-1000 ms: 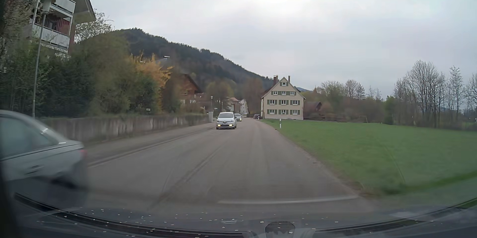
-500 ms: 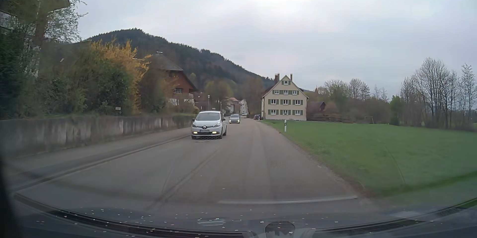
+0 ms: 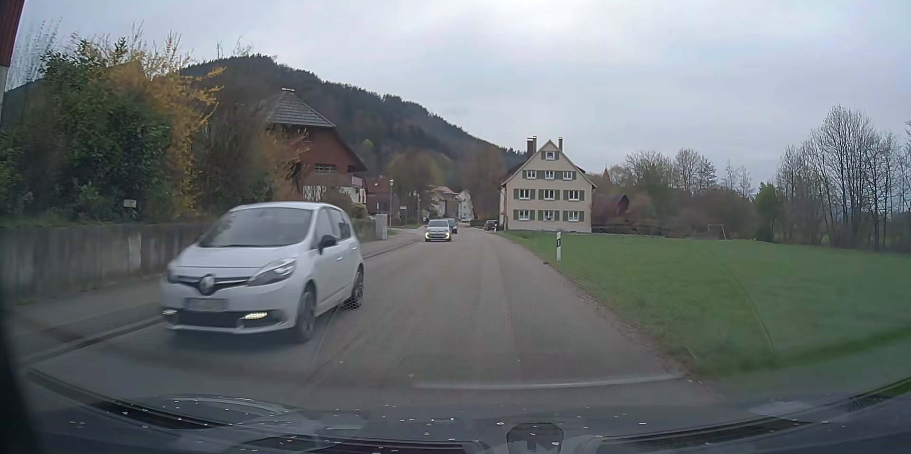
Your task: Follow the waypoints while adhering to traffic rules and regulations
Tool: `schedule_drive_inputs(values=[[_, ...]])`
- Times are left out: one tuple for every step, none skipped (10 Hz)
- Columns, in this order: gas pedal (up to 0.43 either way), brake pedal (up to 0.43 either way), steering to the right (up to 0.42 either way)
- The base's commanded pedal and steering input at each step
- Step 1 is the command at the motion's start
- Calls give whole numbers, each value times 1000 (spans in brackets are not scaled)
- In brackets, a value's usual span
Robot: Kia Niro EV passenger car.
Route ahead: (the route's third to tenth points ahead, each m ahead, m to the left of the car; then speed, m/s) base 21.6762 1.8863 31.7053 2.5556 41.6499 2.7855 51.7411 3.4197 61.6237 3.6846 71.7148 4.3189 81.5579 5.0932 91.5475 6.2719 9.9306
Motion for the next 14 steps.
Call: schedule_drive_inputs(values=[[67, 0, 0], [67, 0, 0], [67, 0, 0], [67, 0, 0], [67, 0, 0], [67, 0, 0], [67, 0, 0], [67, 0, 0], [67, 0, 0], [67, 0, -1], [59, 0, -2], [59, 0, -3], [59, 0, -4], [59, 0, -4]])
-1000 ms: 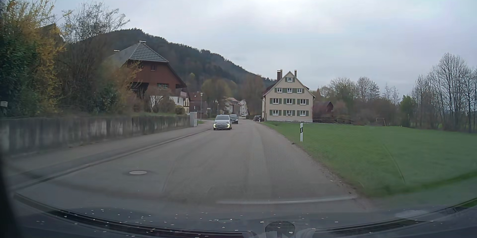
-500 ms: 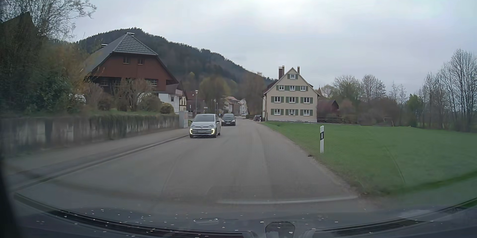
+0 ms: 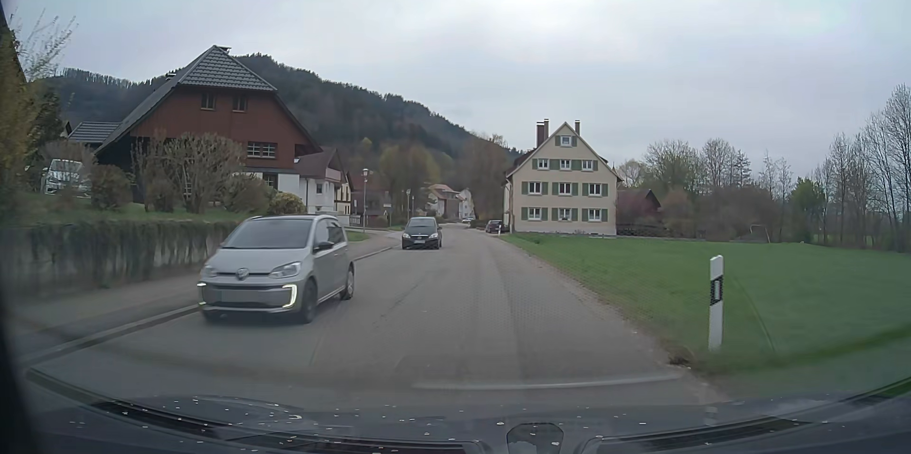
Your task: Follow the waypoints while adhering to traffic rules and regulations
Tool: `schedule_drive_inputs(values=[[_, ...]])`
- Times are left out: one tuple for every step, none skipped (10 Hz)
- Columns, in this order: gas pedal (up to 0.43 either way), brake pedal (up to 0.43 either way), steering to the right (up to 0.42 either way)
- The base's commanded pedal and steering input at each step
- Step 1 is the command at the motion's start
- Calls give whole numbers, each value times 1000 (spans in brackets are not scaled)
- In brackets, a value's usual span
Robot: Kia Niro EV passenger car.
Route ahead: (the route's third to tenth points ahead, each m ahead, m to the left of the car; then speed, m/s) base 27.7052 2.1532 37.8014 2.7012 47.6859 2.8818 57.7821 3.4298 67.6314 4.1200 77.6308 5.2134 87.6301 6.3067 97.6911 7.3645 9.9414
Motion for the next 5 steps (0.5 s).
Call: schedule_drive_inputs(values=[[59, 0, -4], [59, 0, -4], [59, 0, -4], [59, 0, -4], [59, 0, -4]])
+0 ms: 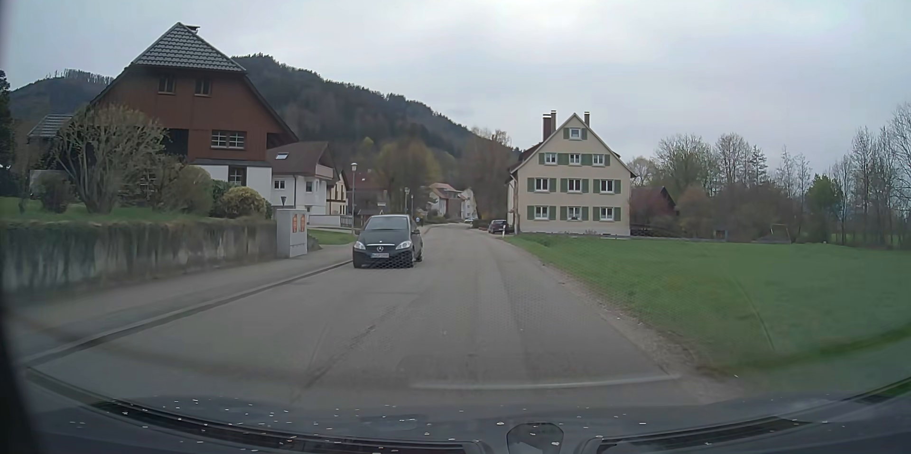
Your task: Follow the waypoints while adhering to traffic rules and regulations
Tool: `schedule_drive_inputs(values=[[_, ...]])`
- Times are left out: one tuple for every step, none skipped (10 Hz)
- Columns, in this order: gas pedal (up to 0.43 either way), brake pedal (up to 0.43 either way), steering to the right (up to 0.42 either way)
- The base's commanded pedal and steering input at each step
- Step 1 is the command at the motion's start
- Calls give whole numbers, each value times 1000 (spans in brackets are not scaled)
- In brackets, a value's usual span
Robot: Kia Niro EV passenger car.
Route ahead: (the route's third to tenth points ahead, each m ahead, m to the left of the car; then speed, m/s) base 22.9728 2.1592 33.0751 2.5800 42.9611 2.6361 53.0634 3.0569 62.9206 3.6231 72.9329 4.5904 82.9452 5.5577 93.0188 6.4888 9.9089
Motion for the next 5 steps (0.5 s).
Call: schedule_drive_inputs(values=[[59, 0, -4], [59, 0, -4], [59, 0, -4], [59, 0, -4], [59, 0, -4]])
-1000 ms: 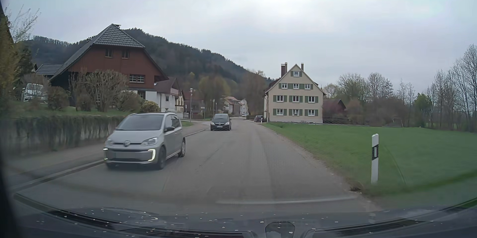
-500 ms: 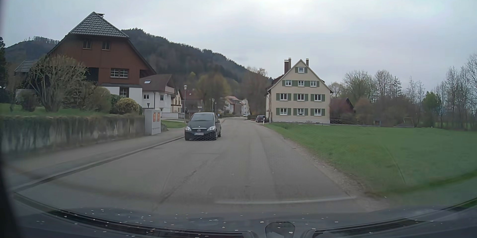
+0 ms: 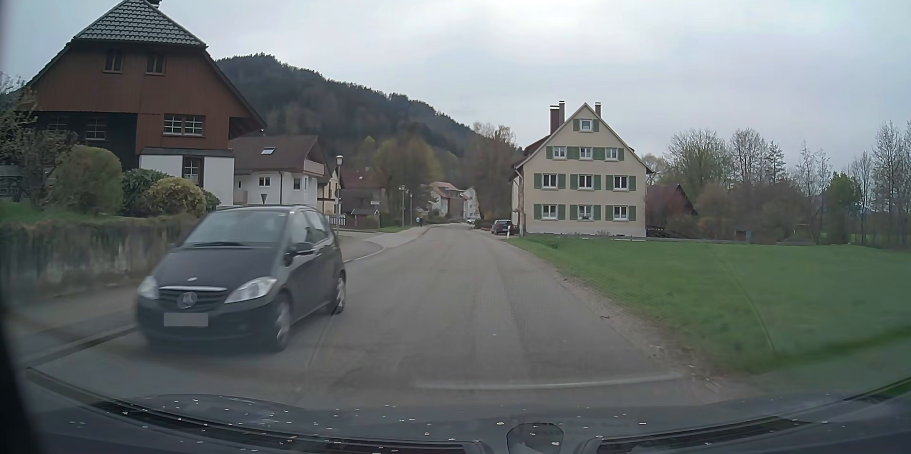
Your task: Follow the waypoints while adhering to traffic rules and regulations
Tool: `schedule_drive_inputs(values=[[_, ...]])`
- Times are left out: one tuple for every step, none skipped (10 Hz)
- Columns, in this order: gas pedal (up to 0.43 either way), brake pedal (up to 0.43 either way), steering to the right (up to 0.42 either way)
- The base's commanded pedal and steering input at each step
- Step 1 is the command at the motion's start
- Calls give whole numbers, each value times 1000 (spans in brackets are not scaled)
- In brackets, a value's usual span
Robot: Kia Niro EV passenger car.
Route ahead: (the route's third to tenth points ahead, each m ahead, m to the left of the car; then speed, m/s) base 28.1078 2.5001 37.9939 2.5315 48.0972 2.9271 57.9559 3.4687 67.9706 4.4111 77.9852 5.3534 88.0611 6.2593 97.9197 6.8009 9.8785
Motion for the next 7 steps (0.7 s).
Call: schedule_drive_inputs(values=[[59, 0, -4], [59, 0, -4], [59, 0, -4], [59, 0, -4], [59, 0, -4], [59, 0, -4], [59, 0, -4]])
